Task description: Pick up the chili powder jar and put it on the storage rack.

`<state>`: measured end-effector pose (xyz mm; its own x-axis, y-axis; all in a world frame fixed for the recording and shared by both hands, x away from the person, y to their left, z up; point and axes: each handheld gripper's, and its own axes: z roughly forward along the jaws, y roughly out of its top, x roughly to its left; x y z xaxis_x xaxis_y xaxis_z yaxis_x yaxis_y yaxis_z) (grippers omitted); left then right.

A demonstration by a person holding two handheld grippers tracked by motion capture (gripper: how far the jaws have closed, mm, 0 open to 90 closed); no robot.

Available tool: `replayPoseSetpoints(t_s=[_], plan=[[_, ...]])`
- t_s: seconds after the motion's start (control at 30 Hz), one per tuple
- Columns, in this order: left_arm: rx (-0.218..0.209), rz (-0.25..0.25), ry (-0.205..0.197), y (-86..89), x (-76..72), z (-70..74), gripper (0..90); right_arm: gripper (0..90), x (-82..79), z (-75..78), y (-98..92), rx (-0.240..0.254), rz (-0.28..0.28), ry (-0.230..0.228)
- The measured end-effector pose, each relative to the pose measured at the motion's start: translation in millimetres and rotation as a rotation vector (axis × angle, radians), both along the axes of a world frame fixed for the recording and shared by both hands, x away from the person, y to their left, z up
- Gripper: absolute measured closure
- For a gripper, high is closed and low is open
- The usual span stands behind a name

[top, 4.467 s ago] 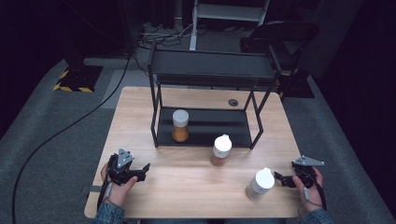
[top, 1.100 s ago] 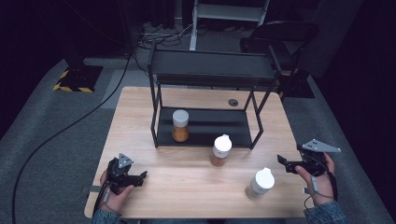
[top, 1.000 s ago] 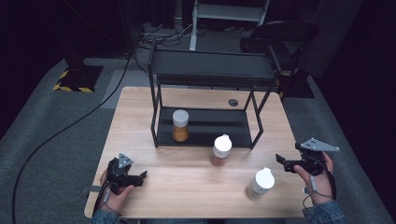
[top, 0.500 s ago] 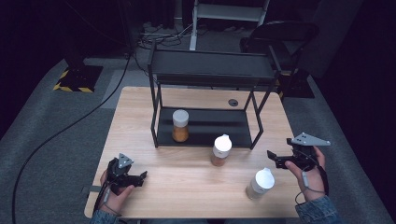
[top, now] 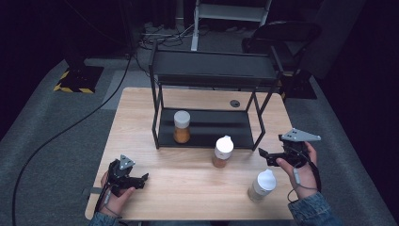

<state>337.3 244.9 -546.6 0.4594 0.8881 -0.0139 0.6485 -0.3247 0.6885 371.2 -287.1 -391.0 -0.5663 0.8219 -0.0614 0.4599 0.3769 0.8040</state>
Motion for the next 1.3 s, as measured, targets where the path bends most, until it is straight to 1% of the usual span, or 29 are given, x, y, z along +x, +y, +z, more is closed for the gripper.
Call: replayPoseSetpoints(t_s=[0.17,0.33,0.57,0.7,0.93,1.23,1.3], plan=[[0.0,0.002,0.0,-0.1,-0.3,0.0,3.0,3.5,0.1,3.0,7.7,-0.006,0.006,0.004],[0.0,0.002,0.0,-0.1,-0.3,0.0,3.0,3.5,0.2,4.0,14.0,0.0,0.005,0.014],[-0.001,0.002,0.0,-0.3,-0.4,-0.1,2.9,3.5,-0.1,6.5,26.7,-0.006,0.019,0.012],[0.0,0.001,0.0,-0.2,-0.4,0.0,2.9,3.5,0.0,7.2,34.0,-0.008,0.023,0.003],[-0.001,0.002,0.0,-0.3,-0.4,-0.1,2.8,3.4,3.0,5.6,47.4,-0.007,0.031,0.002],[-0.001,0.002,0.0,-0.3,-0.4,-0.1,2.8,3.4,9.0,5.4,66.7,-0.004,0.057,-0.004],[0.0,0.002,0.0,-0.3,-0.4,-0.1,2.8,3.4,9.6,5.0,68.2,-0.004,0.059,-0.003]])
